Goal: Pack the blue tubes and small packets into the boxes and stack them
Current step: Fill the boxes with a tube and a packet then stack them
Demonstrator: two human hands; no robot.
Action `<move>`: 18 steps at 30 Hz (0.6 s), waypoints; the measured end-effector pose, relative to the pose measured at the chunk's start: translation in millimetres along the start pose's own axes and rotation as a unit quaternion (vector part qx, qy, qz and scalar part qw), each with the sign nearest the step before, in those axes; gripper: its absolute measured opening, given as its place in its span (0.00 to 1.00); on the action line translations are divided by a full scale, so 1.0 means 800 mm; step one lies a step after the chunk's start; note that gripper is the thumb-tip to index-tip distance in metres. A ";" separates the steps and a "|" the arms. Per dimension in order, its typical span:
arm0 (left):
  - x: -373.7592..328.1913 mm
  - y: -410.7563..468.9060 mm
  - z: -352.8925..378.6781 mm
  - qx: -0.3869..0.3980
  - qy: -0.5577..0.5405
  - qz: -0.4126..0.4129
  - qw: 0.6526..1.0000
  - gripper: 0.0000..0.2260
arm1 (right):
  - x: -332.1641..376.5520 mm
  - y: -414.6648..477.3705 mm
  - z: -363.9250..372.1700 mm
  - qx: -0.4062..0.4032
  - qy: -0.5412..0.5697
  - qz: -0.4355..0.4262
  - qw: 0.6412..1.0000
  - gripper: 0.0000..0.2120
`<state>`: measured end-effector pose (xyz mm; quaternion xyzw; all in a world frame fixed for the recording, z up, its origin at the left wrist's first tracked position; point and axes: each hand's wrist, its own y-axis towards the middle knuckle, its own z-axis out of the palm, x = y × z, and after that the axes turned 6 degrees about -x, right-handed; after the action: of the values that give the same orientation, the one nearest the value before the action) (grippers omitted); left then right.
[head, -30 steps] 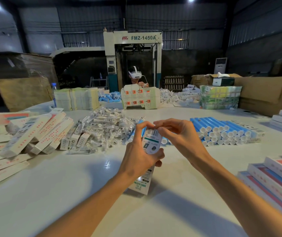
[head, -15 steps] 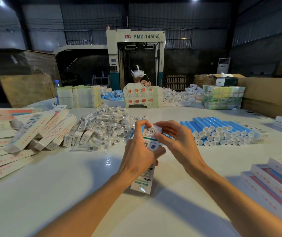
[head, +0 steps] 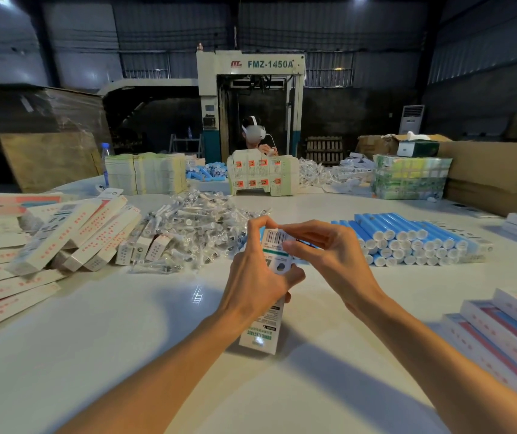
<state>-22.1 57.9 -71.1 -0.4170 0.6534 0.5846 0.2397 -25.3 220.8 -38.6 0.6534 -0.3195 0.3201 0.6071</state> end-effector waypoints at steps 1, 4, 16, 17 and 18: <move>0.000 0.001 0.000 0.001 -0.001 -0.001 1.000 0.34 | 0.000 -0.001 0.001 -0.002 -0.005 -0.003 1.000 0.10; 0.000 0.000 -0.001 0.000 -0.002 -0.001 1.000 0.33 | 0.001 -0.001 0.003 -0.006 -0.003 0.002 1.000 0.09; 0.017 0.001 0.005 -0.080 0.018 -0.009 0.997 0.25 | -0.024 -0.022 0.027 0.021 0.100 0.125 0.987 0.16; 0.019 0.001 0.004 -0.092 0.024 -0.017 0.995 0.24 | -0.028 -0.028 0.031 0.047 0.105 0.141 0.983 0.15; 0.020 0.001 0.004 -0.103 0.027 -0.030 0.994 0.23 | -0.032 -0.033 0.037 0.071 0.105 0.158 0.979 0.17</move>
<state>-32.1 56.6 -83.8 -0.4742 0.5830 0.6302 0.1952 -18.4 193.7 -76.5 0.5992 -0.3294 0.5006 0.5308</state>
